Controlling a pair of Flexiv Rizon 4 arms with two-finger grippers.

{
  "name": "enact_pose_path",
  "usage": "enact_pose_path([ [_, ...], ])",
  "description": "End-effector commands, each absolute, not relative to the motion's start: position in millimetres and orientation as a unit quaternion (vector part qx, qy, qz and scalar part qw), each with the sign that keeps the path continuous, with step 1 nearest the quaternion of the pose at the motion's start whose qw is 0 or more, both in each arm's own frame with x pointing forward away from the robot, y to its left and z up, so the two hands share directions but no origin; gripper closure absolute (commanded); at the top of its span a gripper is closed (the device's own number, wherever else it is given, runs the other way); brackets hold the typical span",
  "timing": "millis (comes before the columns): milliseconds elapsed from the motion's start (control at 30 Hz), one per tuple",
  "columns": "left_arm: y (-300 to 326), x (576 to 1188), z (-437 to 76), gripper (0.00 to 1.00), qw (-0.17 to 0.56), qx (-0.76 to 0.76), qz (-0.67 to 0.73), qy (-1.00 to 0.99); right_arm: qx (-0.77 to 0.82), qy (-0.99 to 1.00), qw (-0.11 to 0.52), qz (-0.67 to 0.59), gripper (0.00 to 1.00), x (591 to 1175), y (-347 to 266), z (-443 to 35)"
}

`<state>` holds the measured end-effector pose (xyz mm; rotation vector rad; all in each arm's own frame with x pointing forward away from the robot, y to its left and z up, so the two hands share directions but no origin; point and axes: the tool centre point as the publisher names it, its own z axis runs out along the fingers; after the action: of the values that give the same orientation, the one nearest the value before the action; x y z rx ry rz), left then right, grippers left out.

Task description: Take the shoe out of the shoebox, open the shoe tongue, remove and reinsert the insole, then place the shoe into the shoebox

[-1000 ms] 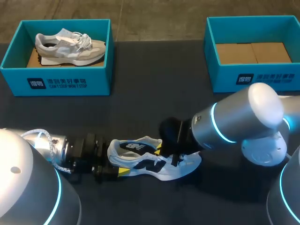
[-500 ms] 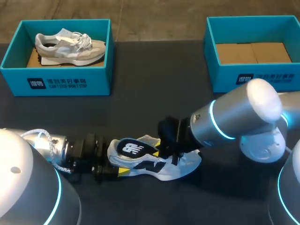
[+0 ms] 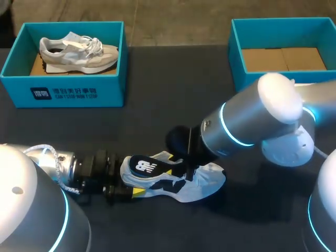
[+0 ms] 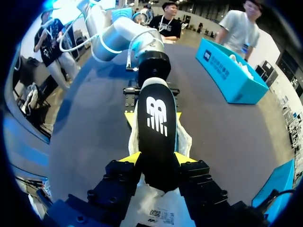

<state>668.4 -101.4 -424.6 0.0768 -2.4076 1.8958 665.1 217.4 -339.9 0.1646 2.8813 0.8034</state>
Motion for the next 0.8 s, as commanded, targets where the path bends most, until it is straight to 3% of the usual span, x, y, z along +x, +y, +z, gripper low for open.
enact_pose_path([
  [33, -102, 669, -431, 1.0, 0.038, 0.026, 0.617, -0.785, 0.048, 0.969, 0.072, 0.232, 0.58, 662, 223, -331],
  [800, -102, 669, -431, 1.0, 0.038, 0.026, 0.617, -0.785, 0.048, 0.989, 0.069, 0.123, 0.61, 664, 242, -345],
])
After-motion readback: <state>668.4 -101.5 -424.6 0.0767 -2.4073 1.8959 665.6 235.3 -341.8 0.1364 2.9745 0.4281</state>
